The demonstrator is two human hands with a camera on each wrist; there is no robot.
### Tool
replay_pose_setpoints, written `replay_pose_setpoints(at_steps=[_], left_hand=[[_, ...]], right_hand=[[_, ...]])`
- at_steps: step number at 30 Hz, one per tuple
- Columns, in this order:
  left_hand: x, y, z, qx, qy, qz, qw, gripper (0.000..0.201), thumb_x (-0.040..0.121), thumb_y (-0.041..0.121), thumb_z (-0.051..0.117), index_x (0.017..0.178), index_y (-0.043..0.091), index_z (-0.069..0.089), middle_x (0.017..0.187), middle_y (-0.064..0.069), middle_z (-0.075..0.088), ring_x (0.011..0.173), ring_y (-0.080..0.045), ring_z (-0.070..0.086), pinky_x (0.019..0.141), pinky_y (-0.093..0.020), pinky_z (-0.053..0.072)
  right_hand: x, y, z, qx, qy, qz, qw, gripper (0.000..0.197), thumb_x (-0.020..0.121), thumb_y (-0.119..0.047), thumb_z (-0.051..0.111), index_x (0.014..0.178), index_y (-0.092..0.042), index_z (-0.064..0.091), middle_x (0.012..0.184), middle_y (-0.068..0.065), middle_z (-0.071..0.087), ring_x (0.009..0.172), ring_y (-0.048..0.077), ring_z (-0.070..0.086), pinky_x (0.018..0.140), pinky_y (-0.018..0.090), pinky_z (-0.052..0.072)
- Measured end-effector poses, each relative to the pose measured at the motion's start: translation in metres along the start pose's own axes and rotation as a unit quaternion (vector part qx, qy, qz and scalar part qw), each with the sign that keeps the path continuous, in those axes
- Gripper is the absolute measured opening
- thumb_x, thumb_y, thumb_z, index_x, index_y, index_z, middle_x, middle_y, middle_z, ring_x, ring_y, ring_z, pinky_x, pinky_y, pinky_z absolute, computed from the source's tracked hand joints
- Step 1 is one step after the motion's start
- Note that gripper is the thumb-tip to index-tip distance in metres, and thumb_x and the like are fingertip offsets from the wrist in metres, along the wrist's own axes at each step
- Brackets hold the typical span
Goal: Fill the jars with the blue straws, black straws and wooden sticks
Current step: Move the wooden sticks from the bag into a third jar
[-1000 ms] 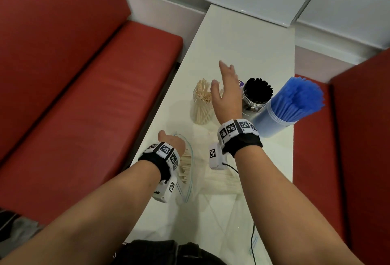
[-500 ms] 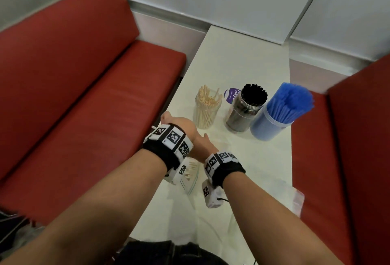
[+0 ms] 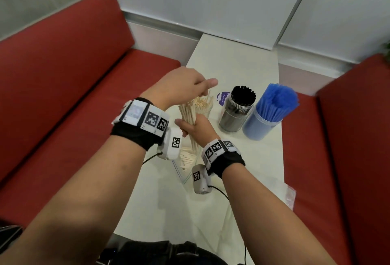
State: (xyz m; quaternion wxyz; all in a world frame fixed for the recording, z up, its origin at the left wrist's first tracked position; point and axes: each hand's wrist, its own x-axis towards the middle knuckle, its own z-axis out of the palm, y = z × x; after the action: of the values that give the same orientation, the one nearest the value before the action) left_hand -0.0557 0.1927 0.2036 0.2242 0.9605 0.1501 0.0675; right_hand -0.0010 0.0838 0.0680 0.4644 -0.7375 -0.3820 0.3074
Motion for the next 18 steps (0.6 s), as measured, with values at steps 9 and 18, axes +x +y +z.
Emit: replay_pose_setpoints(at_steps=[9,18], left_hand=[[0.014,0.001,0.013,-0.316,0.225,0.061,0.920,0.040,0.095,0.058,0.044,0.101,0.031,0.072,0.101,0.014,0.073,0.096,0.000,0.066,0.085,-0.025,0.050],[-0.001,-0.012,0.078,-0.781,-0.206,-0.261,0.529,0.059,0.104,0.046,0.034,0.123,-0.005,0.055,0.120,-0.025,0.064,0.109,-0.038,0.064,0.091,-0.053,0.053]], right_hand=[[-0.006,-0.036,-0.033,0.105,0.063,-0.023,0.992,0.029,0.096,-0.020,0.067,0.078,0.002,0.060,0.058,0.009,0.054,0.051,0.020,0.051,0.062,0.037,0.050],[-0.009,-0.109,-0.085,0.231,0.130,-0.118,0.957,0.031,0.091,-0.022,0.070,0.063,-0.022,0.057,0.055,0.004,0.050,0.050,0.020,0.047,0.056,0.032,0.048]])
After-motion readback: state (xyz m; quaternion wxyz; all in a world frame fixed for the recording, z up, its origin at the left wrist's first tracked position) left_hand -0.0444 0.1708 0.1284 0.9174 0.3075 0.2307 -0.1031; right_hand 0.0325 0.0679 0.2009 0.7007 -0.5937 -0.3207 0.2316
